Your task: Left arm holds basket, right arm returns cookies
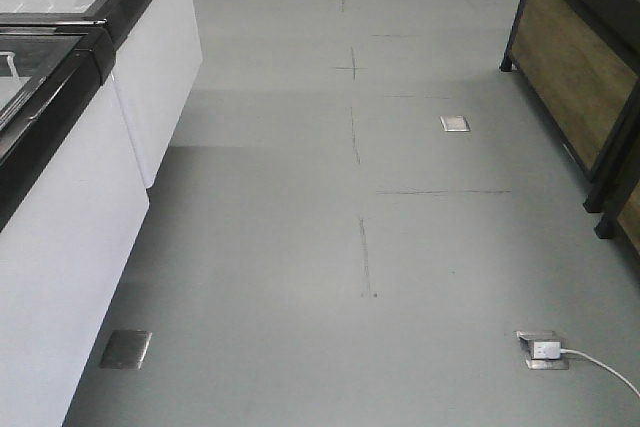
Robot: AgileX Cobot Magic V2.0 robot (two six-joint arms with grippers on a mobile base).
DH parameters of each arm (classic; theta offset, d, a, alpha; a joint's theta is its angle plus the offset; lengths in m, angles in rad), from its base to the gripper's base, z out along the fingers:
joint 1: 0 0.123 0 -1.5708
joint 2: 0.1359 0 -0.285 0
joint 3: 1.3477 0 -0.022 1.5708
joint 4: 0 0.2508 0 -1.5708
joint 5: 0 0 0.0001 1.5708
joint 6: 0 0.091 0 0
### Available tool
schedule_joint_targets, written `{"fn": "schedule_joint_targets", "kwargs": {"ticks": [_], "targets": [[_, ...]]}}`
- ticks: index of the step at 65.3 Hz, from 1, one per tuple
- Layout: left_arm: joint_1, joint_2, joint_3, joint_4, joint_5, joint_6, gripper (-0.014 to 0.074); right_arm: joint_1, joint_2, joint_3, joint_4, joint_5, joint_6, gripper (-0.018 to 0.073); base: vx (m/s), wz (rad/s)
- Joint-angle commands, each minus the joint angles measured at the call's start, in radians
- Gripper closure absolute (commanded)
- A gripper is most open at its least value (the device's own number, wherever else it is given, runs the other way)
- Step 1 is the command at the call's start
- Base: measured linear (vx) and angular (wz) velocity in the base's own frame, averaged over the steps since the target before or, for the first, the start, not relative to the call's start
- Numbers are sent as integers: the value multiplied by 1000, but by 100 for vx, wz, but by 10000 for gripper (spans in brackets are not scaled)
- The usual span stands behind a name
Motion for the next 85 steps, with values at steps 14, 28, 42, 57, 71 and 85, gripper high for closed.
{"fn": "schedule_joint_targets", "kwargs": {"ticks": [14, 28, 42, 57, 71, 85], "targets": [[205, 128, -220, -189, 3, 79, 164, -5, -12, 3, -4, -78, -2, 567, 0, 0], [289, 221, -236, -372, -23, 176, 164, -5, -12, 3, -4, -78, -2, 567, 0, 0], [331, 335, -236, -665, -19, 379, 164, -5, -12, 3, -4, -78, -2, 567, 0, 0], [337, 435, -237, -854, -28, 503, 164, -5, -12, 3, -4, -78, -2, 567, 0, 0], [337, 531, -237, -1044, 24, 611, 164, -5, -12, 3, -4, -78, -2, 567, 0, 0], [331, 605, -262, -1156, 65, 656, 164, -5, -12, 3, -4, -78, -2, 567, 0, 0]]}}
